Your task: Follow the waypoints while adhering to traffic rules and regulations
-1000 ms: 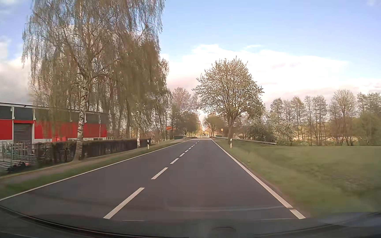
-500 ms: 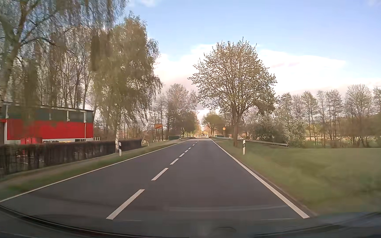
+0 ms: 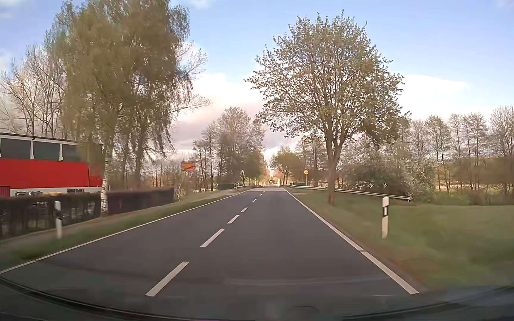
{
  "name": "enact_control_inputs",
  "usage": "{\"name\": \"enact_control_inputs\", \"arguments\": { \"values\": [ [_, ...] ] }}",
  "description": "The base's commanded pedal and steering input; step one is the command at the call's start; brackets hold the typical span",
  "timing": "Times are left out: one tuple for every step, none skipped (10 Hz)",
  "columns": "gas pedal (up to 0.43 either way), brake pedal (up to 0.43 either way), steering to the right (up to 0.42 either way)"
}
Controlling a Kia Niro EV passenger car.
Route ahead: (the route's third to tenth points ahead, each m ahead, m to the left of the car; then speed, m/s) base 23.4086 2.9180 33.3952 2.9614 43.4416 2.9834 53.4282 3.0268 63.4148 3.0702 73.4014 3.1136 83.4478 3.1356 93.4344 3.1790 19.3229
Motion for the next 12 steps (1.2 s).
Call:
{"name": "enact_control_inputs", "arguments": {
  "values": [
    [0.26,0.0,0.0],
    [0.26,0.0,0.0],
    [0.26,0.0,0.0],
    [0.26,0.0,0.0],
    [0.268,0.0,0.0],
    [0.28,0.0,0.0],
    [0.28,0.0,0.0],
    [0.28,0.0,-0.002],
    [0.287,0.0,-0.004],
    [0.299,0.0,-0.004],
    [0.299,0.0,-0.004],
    [0.299,0.0,-0.004]
  ]
}}
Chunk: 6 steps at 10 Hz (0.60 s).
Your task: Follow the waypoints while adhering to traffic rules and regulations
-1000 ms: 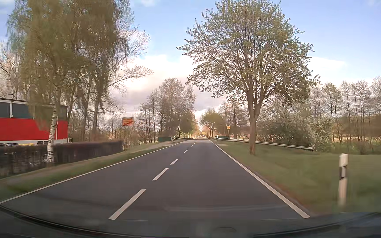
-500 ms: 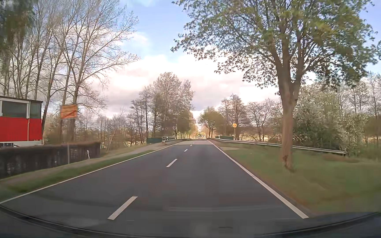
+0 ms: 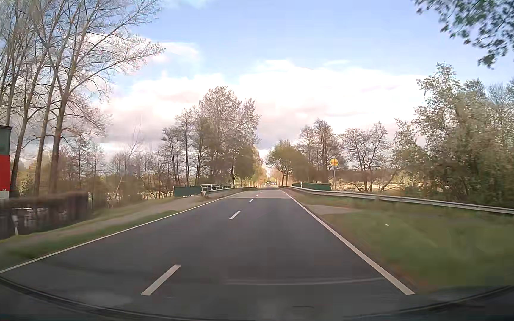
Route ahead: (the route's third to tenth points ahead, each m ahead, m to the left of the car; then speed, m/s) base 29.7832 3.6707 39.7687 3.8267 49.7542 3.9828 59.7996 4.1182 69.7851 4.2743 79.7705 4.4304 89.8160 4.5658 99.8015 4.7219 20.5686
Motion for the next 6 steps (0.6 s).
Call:
{"name": "enact_control_inputs", "arguments": {
  "values": [
    [0.299,0.0,-0.004],
    [0.299,0.0,-0.005],
    [0.287,0.0,-0.005],
    [0.287,0.0,-0.005],
    [0.287,0.0,-0.005],
    [0.28,0.0,-0.005]
  ]
}}
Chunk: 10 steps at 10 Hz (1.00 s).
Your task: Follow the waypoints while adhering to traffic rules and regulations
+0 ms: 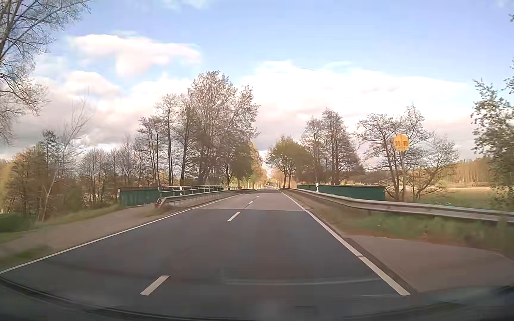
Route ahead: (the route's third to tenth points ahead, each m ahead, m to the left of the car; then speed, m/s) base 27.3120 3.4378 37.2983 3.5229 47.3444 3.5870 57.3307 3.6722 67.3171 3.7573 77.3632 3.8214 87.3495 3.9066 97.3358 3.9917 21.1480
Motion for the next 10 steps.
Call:
{"name": "enact_control_inputs", "arguments": {
  "values": [
    [0.28,0.006,-0.005],
    [0.28,0.0,-0.004],
    [0.28,0.0,-0.005],
    [0.268,0.0,-0.005],
    [0.268,0.0,-0.004],
    [0.268,0.0,-0.004],
    [0.268,0.0,-0.003],
    [0.268,0.0,-0.002],
    [0.26,0.0,-0.001],
    [0.26,0.0,-0.001]
  ]
}}
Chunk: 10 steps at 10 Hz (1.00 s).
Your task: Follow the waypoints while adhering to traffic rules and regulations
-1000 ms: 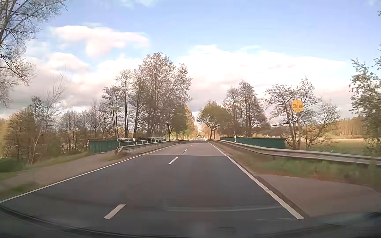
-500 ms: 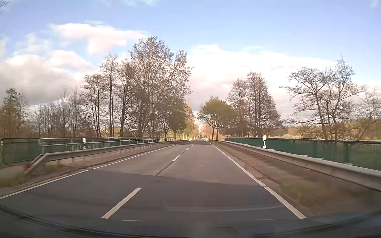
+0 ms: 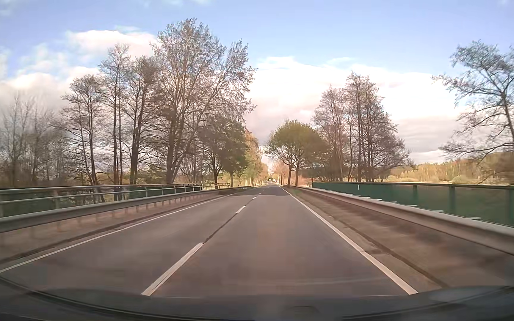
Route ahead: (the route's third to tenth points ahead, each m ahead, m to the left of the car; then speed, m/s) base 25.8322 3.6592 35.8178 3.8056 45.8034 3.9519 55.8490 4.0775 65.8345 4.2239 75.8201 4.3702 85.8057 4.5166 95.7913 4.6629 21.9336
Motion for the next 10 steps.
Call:
{"name": "enact_control_inputs", "arguments": {
  "values": [
    [0.26,0.0,-0.001],
    [0.26,0.0,-0.004],
    [0.26,0.0,-0.005],
    [0.26,0.0,-0.004],
    [0.248,0.0,-0.003],
    [0.248,0.0,-0.003],
    [0.248,0.0,-0.003],
    [0.248,0.0,-0.002],
    [0.248,0.0,-0.003],
    [0.248,0.0,-0.002]
  ]
}}
